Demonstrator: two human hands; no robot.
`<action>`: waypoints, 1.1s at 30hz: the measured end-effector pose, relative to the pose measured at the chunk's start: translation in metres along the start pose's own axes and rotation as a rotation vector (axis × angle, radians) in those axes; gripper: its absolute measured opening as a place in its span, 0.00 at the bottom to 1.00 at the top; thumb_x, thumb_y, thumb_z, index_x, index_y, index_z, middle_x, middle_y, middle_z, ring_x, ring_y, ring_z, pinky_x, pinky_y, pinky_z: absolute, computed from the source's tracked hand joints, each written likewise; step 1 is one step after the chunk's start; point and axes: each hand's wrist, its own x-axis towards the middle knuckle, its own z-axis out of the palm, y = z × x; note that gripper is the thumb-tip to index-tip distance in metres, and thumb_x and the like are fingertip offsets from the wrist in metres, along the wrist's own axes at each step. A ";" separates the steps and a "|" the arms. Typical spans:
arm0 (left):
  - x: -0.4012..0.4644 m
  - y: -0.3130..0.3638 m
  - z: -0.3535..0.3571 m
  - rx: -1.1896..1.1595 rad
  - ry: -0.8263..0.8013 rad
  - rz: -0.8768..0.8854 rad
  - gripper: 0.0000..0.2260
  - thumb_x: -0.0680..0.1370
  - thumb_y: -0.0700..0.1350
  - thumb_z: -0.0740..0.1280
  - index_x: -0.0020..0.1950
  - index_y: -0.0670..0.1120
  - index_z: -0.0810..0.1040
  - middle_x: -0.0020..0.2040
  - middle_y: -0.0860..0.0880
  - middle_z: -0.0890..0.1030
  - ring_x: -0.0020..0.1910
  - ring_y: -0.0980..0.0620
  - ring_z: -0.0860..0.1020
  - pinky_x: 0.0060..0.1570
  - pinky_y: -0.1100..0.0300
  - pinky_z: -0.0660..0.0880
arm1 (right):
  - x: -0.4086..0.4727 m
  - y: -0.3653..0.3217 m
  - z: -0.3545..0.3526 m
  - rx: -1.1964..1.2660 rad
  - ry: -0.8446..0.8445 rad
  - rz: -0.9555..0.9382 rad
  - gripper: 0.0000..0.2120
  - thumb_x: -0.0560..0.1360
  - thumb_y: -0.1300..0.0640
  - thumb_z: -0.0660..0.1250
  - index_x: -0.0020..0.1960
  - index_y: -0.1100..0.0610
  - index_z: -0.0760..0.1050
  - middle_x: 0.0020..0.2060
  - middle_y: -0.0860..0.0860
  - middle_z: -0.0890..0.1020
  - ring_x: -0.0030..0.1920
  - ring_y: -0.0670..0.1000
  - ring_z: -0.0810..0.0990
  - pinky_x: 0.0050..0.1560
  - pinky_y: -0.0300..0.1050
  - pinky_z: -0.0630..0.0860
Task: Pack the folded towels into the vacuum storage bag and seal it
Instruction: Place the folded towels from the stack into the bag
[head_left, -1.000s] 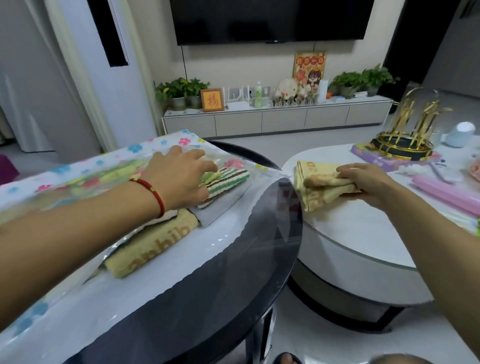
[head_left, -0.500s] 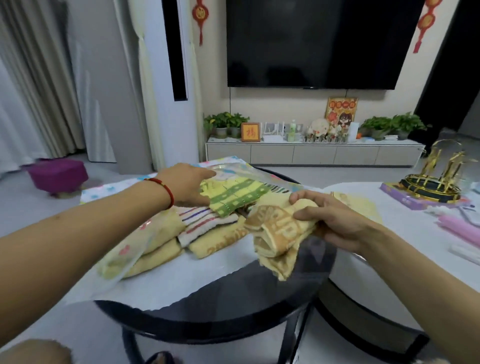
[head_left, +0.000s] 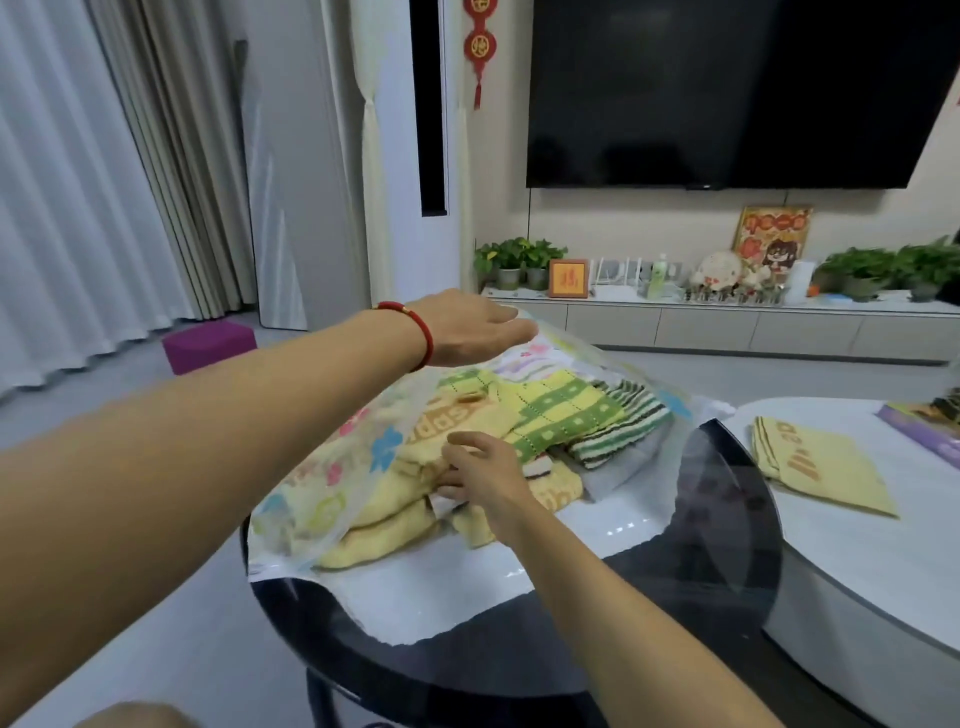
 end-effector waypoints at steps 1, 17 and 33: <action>0.001 0.000 0.004 0.019 0.007 0.009 0.29 0.79 0.68 0.48 0.74 0.57 0.68 0.74 0.49 0.71 0.69 0.43 0.70 0.69 0.46 0.66 | 0.000 0.005 -0.007 -0.077 0.033 -0.041 0.12 0.78 0.62 0.67 0.61 0.58 0.81 0.44 0.56 0.85 0.35 0.49 0.83 0.42 0.47 0.84; 0.057 0.075 0.099 0.302 0.119 0.275 0.27 0.75 0.67 0.56 0.72 0.60 0.69 0.78 0.53 0.64 0.69 0.41 0.68 0.59 0.39 0.70 | -0.025 0.034 -0.301 -0.547 0.554 -0.066 0.10 0.72 0.55 0.67 0.39 0.59 0.83 0.34 0.59 0.85 0.34 0.56 0.83 0.40 0.58 0.82; 0.130 0.145 0.155 0.314 0.070 0.381 0.24 0.73 0.60 0.62 0.69 0.58 0.72 0.78 0.54 0.64 0.65 0.40 0.72 0.53 0.43 0.76 | 0.036 0.109 -0.477 -1.246 0.631 0.259 0.25 0.85 0.47 0.52 0.81 0.45 0.57 0.81 0.53 0.57 0.81 0.60 0.51 0.75 0.73 0.51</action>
